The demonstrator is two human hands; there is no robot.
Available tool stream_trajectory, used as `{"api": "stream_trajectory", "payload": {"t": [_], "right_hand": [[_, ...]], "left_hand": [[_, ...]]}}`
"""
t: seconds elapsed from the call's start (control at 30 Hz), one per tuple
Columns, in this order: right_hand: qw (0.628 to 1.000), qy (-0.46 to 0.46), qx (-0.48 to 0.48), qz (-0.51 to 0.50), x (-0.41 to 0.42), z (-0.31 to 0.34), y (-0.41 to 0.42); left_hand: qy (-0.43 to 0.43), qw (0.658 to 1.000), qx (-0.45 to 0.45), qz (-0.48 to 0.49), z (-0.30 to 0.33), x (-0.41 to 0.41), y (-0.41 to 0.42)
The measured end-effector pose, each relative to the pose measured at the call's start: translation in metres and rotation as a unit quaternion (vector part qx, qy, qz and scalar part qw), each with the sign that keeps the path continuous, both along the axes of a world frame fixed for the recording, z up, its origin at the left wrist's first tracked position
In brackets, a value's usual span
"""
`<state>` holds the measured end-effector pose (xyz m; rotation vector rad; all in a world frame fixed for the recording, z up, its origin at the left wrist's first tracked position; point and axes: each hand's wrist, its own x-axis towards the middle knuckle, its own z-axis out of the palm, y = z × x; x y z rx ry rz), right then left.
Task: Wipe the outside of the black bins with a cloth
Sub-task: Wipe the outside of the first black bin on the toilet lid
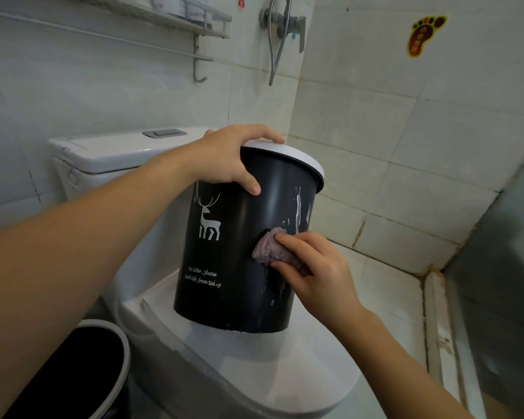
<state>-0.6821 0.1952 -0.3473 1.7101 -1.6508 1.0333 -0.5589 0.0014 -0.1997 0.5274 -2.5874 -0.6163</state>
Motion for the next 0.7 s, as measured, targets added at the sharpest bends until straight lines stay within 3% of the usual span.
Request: {"api": "stream_trajectory", "payload": {"t": [0.3, 0.57, 0.7], "right_hand": [[1.000, 0.008, 0.018, -0.006, 0.005, -0.001, -0.003], [0.987, 0.113, 0.102, 0.044, 0.005, -0.009, 0.016], [0.993, 0.100, 0.062, -0.016, 0.008, 0.011, 0.000]], "left_hand": [[-0.022, 0.999, -0.009, 0.027, 0.000, 0.001, -0.012], [-0.038, 0.999, 0.001, 0.039, -0.001, 0.011, -0.014], [-0.034, 0.998, -0.004, 0.049, -0.003, 0.011, -0.014]]}}
